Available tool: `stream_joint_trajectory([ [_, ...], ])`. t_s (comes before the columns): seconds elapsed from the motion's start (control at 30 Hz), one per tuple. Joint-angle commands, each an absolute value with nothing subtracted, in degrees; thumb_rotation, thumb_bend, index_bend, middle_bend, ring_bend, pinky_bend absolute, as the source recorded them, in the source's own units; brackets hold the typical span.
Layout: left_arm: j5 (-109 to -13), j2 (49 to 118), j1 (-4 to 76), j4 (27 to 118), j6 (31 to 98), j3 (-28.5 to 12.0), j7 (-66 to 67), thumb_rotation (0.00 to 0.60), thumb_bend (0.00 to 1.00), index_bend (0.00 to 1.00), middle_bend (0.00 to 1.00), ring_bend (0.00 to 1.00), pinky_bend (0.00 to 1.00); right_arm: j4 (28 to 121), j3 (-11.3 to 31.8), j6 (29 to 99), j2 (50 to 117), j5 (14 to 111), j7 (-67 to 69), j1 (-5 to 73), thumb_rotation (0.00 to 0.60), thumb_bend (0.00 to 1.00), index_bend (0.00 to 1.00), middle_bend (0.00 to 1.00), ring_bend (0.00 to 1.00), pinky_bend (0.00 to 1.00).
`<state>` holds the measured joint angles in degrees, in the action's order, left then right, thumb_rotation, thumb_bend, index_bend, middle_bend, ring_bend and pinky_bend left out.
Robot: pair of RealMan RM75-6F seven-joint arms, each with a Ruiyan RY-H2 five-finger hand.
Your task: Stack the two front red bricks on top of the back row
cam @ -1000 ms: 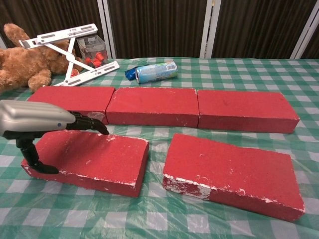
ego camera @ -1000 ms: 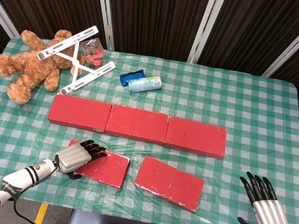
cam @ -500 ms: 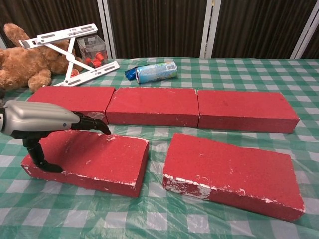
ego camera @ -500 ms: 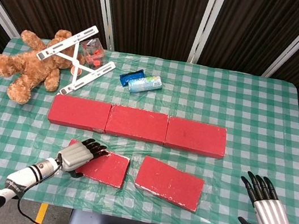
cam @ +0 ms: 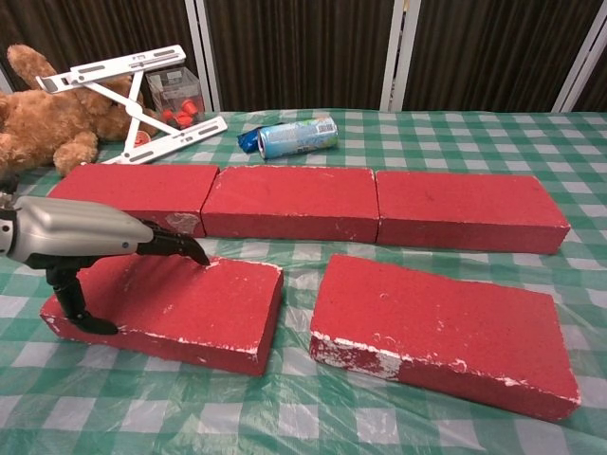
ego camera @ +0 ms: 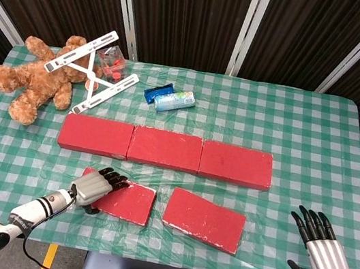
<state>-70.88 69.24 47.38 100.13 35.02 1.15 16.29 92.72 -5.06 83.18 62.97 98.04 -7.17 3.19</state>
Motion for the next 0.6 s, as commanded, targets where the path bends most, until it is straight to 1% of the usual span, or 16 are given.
stream_joint_trajectory([
  [0.03,-70.48,68.71,47.68,100.94,34.87,1.29,15.96,0.6,0.27,0.0,0.0,0.0,0.0,92.67,-5.03,83.2,63.01,98.0,-7.22,3.18,0.6,0.09,0.0,0.0,0.0,0.0],
  [0.33,-69.73,69.37,48.59,100.41,34.43,2.06,16.36,0.6,0.27,0.0,0.0,0.0,0.0,92.59,-5.04,83.48,63.0,98.13,-7.15,3.08,0.6,0.09,0.0,0.0,0.0,0.0],
  [0.6,-69.04,70.27,49.15,99.45,35.63,2.38,18.11,0.6,0.27,0.0,0.0,0.0,0.0,92.54,-5.09,83.29,63.0,98.09,-7.15,3.13,0.6,0.09,0.0,0.0,0.0,0.0],
])
